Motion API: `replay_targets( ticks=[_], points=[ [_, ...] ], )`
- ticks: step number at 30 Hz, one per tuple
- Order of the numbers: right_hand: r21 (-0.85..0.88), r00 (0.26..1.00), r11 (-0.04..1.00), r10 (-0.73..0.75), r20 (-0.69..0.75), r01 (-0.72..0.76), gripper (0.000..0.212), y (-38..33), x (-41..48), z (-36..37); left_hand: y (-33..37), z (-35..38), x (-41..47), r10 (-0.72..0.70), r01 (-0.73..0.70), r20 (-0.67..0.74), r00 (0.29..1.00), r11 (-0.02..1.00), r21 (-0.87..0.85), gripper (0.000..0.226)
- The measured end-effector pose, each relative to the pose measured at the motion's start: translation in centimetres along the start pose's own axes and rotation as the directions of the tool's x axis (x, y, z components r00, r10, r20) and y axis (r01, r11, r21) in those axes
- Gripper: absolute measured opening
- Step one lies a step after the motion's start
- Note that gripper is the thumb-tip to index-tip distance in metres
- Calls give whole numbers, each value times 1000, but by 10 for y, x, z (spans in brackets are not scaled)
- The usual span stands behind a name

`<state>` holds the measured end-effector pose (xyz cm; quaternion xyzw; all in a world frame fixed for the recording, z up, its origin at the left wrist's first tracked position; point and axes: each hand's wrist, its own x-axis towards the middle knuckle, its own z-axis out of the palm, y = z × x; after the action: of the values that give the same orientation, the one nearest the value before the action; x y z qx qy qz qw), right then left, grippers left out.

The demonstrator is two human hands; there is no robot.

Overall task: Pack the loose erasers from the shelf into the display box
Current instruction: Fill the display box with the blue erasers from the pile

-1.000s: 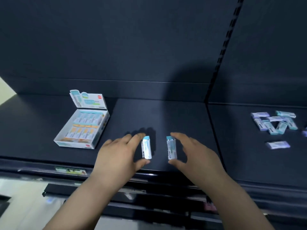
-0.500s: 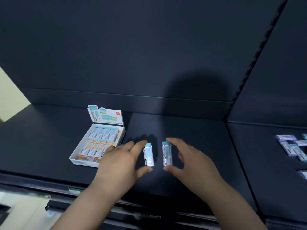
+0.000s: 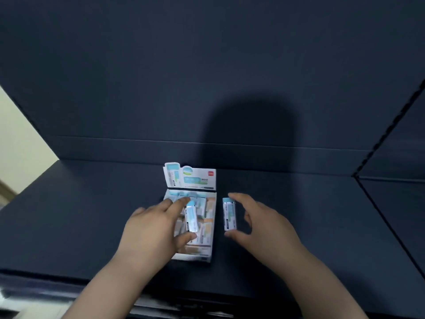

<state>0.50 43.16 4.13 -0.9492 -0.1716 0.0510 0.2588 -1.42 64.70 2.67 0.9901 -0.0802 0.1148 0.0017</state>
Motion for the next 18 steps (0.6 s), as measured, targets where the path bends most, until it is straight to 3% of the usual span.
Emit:
replay_targets(
  ticks=[9, 18],
  points=[
    [-80, 990, 988, 126, -57, -131, 72, -46, 37, 44, -69, 2, 12, 21, -7, 159, 987, 996, -87, 74],
    [-180, 952, 936, 285, -111, -301, 64, -54, 50, 48, -79, 3, 25, 257, -241, 354, 899, 966, -88, 72]
  ],
)
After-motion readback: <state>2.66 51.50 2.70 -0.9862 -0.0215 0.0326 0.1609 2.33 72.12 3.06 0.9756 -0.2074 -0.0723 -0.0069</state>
